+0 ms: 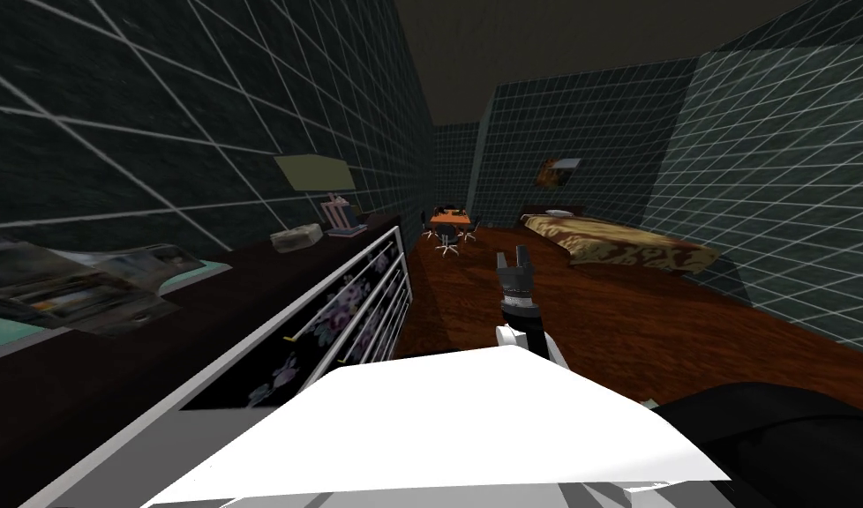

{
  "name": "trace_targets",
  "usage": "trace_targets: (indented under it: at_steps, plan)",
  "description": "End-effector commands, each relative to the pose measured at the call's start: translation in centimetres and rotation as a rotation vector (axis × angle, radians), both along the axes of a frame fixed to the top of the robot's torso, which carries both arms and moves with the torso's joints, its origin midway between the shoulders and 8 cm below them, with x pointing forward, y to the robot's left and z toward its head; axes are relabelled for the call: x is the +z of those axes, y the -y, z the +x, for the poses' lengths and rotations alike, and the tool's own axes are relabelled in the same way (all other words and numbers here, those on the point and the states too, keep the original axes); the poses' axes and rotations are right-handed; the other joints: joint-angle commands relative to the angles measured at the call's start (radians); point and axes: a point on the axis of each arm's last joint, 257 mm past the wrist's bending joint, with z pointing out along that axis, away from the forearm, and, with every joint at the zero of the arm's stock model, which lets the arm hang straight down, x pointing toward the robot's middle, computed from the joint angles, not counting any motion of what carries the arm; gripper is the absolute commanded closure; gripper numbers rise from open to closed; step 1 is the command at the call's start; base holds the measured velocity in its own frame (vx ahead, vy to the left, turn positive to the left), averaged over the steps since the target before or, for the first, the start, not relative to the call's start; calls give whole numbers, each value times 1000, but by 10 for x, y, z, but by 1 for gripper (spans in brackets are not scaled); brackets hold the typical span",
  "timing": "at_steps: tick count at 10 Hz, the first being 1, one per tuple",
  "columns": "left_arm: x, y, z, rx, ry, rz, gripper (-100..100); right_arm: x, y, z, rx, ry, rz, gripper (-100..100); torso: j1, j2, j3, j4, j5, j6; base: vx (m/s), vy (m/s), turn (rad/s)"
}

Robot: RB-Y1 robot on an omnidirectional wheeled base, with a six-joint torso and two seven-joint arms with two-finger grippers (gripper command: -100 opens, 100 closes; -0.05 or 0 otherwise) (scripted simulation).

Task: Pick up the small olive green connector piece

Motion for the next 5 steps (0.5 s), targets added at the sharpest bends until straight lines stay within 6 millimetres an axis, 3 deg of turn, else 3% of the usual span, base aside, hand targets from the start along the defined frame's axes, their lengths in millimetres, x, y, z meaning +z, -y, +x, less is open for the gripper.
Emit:
trace_targets:
  at_steps: [1, 2, 3, 5]
  plan:
    - [0, 0, 0, 0, 0, 0, -100, 0, 0, 0, 0, 0, 0, 0, 0, 0, 0, 0, 0, 0, 29, -13, -3]
    - [0, 1, 0, -2, 0, -3, 0, 0, 0, 0, 0, 0, 0, 0, 1, 3, 2, 1, 0, 0, 8, -2, -1]
    - [-13, -7, -12, 31, 1, -4, -100, 0, 0, 0, 0, 0, 0, 0, 1, 6, 3, 2, 0, 0, -31, -11, -225]
    - [-21, -11, -19, 50, 2, -4, -100, 0, 0, 0, 0, 0, 0, 0, 2, 10, 6, 3, 0, 0, -58, -4, -135]
